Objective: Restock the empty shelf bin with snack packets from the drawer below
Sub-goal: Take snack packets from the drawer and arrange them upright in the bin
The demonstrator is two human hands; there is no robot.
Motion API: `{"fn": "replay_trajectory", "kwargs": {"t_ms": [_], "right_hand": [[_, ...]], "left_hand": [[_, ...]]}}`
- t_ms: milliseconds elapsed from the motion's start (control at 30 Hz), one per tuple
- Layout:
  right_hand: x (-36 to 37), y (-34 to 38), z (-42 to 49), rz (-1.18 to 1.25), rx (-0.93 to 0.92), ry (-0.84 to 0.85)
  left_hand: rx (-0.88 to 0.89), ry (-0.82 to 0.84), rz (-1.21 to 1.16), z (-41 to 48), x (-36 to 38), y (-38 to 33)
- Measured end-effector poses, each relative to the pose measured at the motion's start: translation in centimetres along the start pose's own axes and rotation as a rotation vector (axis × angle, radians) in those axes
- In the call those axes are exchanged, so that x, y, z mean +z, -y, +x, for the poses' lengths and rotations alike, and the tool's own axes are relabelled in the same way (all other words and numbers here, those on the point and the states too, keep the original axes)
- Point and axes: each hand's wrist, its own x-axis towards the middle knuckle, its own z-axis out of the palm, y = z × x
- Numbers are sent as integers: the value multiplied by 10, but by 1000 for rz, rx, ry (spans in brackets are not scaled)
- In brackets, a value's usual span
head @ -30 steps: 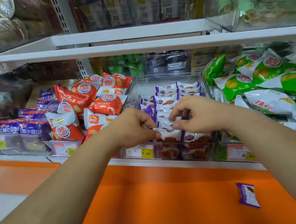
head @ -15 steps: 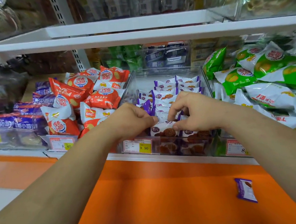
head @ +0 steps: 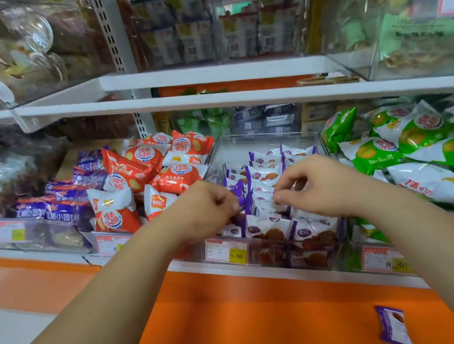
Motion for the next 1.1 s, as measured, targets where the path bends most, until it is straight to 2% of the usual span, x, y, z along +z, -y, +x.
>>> {"fn": "replay_trajectory", "kwargs": {"t_ms": [67,133,200,300,433,533,600,700,800,900,1000,1100], "right_hand": [[-1,9,6,2,-8,-99],[1,26,22,8,-37,-110],[6,45,44,-30,-59,-61],[17,63,82,-246,-69,49],[42,60,112,-571,60,202],[54,52,119,-639,211,356],[56,49,121,-548,230,357],[50,46,117,-289,194,250],[38,42,112,-4,160,33],[21,35,103,279,203,-162],[1,29,88,534,199,-127],[-11,29,77,571,128,-33]], "left_hand": [[-17,-161,-35,3,-13,0],[13,-348,-5,7,-23,-2],[89,-482,50,11,-30,-4],[148,-611,110,17,-36,4],[189,-555,319,23,-34,18],[219,-521,350,27,-31,20],[211,-533,341,30,-30,19],[192,-516,289,33,-30,19],[192,-532,250,34,-31,19],[192,-558,214,32,-33,16],[228,-534,170,29,-34,6],[254,-465,124,31,-30,-9]]}}
